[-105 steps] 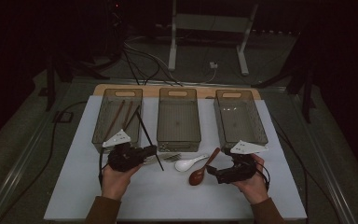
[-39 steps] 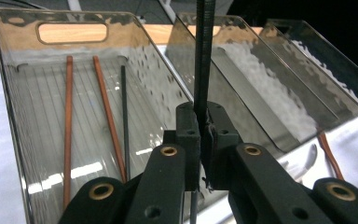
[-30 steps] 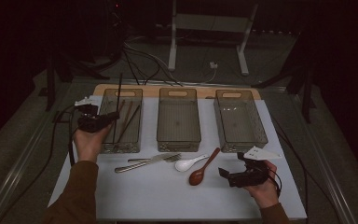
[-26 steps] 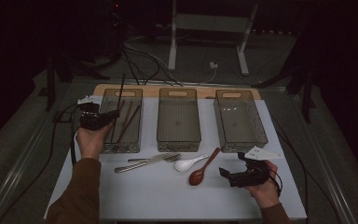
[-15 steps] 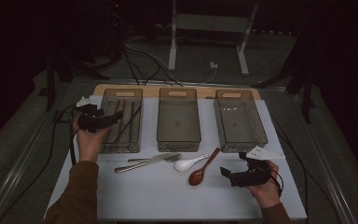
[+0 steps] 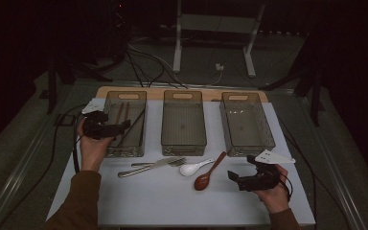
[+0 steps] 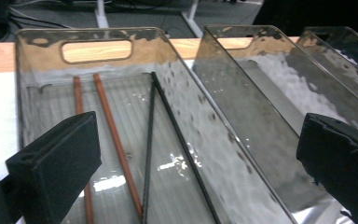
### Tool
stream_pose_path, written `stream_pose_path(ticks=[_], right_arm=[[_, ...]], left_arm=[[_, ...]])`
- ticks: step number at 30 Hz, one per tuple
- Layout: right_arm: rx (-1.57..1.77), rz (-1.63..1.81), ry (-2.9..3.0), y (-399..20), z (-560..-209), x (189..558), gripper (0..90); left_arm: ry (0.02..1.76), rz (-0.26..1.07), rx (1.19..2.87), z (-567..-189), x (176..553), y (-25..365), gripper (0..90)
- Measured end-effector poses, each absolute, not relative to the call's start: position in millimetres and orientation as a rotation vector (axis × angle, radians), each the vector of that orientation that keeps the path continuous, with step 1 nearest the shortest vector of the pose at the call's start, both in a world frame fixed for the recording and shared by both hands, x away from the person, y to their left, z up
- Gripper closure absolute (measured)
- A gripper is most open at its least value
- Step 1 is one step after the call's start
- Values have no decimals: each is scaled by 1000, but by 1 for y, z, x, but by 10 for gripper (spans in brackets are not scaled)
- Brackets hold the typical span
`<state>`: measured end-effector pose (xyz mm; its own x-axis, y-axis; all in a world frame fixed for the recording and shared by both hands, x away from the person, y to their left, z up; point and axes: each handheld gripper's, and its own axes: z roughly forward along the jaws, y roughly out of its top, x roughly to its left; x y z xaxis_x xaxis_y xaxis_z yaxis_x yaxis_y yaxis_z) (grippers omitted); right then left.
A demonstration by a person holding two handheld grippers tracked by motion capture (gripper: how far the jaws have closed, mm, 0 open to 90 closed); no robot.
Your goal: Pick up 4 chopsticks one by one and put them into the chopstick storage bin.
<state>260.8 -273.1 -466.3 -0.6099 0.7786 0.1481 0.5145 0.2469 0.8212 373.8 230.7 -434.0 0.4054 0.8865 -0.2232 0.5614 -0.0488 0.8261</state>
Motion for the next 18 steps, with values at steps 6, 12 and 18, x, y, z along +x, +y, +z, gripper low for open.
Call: stream_pose_path(ticks=[6,12,18], right_arm=[[1203,1303,2229,-274,-466,261,2],[1208,1304,2225,-275,-466,261,2],[1209,1305,2225,-275,-466,261,2]], left_arm=[[1248,406,1737,-433,371,228,9],[1249,376,1721,-432,369,228,9],[1216,393,1726,-430,362,223,9]])
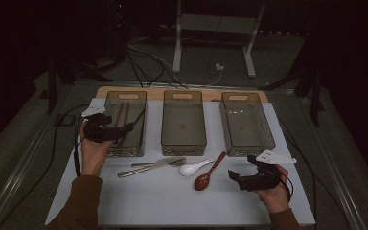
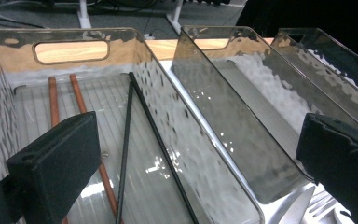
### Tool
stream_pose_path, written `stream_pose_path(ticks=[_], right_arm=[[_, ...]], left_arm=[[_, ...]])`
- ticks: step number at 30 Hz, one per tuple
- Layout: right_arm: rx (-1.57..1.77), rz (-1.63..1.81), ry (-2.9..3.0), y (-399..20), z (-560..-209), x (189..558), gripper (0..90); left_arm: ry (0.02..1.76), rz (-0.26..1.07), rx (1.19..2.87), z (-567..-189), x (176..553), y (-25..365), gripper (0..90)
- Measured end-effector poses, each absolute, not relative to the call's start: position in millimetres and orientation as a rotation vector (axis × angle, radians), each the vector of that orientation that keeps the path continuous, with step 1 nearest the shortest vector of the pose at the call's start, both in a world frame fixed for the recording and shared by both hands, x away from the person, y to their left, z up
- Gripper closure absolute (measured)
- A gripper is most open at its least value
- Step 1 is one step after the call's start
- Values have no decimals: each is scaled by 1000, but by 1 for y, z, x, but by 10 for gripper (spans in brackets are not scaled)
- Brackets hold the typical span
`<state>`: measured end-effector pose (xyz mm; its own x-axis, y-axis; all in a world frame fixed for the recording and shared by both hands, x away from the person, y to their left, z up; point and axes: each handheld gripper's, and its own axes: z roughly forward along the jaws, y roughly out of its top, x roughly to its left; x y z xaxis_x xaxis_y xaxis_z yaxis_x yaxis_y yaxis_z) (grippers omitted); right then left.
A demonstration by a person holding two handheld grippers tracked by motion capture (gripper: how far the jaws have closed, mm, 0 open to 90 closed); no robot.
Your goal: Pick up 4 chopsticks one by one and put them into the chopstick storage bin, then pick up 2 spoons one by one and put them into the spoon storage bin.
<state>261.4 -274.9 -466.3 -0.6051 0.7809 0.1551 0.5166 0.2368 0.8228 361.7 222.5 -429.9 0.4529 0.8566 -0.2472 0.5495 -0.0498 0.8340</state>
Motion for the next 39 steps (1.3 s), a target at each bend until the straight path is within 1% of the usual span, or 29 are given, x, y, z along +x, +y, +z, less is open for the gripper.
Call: stream_pose_path(ticks=[19,39], right_arm=[[1215,1309,2213,-277,-466,262,2],[1234,1305,2201,-281,-467,261,2]], left_arm=[[1068,354,1756,-428,342,186,8],[955,283,1788,-433,333,143,9]])
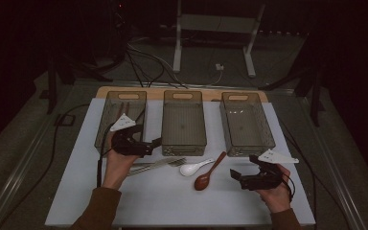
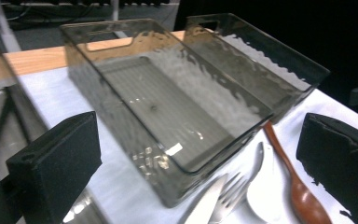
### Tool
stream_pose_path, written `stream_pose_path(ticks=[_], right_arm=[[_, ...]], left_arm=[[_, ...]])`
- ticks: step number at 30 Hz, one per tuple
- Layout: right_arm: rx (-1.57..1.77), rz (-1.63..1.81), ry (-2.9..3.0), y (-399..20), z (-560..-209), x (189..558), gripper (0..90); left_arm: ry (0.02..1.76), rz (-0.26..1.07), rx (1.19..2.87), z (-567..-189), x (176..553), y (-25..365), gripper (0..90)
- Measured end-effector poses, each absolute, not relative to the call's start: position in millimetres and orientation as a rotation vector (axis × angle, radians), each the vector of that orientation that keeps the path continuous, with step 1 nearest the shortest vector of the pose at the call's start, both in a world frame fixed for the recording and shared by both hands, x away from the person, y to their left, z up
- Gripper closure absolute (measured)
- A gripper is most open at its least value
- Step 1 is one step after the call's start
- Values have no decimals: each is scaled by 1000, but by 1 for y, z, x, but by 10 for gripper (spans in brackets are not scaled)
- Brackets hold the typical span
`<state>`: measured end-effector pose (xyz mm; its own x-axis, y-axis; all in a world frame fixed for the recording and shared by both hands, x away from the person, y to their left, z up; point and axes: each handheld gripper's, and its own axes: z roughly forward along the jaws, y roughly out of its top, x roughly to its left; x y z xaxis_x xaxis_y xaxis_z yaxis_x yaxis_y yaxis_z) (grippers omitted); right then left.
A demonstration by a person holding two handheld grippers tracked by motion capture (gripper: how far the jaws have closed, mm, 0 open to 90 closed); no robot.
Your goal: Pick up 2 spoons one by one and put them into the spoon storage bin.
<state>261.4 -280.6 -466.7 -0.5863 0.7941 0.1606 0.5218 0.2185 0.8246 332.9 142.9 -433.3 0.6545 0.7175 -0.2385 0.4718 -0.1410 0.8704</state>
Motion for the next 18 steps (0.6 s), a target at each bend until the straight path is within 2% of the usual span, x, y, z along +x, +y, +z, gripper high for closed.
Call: stream_pose_path(ticks=[18], right_arm=[[1231,1311,2174,-290,-465,259,2]], left_arm=[[835,221,1854,-442,327,94,9]])
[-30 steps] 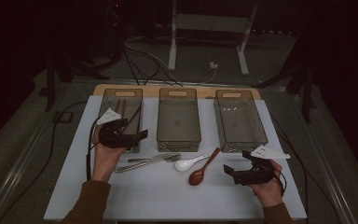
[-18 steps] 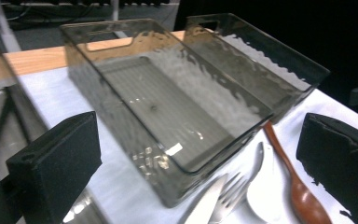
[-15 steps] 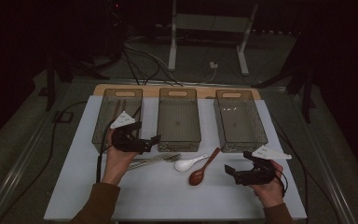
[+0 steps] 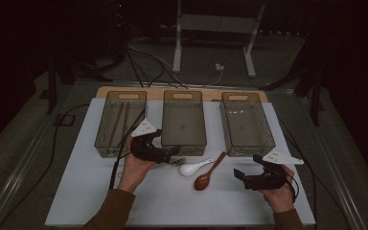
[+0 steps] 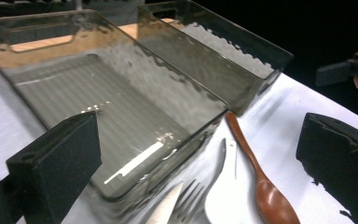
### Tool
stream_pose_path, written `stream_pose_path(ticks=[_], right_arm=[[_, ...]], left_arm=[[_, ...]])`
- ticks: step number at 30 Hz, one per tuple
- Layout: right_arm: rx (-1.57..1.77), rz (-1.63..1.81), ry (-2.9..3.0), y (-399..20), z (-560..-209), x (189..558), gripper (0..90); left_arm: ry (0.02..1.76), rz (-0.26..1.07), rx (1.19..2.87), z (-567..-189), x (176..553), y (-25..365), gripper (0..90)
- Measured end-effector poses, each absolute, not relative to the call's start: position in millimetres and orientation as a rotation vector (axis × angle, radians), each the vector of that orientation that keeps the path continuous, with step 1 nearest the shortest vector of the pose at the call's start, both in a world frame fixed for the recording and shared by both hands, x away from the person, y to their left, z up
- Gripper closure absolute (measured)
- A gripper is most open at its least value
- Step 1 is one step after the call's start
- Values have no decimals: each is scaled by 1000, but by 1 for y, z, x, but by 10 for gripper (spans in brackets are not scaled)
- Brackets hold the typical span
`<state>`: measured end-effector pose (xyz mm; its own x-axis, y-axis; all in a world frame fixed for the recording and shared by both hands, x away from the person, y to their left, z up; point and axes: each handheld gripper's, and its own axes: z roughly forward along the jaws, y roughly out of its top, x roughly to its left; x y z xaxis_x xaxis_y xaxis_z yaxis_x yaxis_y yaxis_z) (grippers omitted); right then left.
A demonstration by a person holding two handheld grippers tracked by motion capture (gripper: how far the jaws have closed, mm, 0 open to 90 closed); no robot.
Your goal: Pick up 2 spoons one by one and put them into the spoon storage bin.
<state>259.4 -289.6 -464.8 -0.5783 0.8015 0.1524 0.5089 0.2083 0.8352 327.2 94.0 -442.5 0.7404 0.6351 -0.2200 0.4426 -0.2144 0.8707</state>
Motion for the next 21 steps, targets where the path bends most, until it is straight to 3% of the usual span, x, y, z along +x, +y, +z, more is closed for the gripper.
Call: stream_pose_path(ticks=[21], right_arm=[[1237,1329,2127,-311,-469,253,2]], left_arm=[[743,147,1955,-462,325,44,54]])
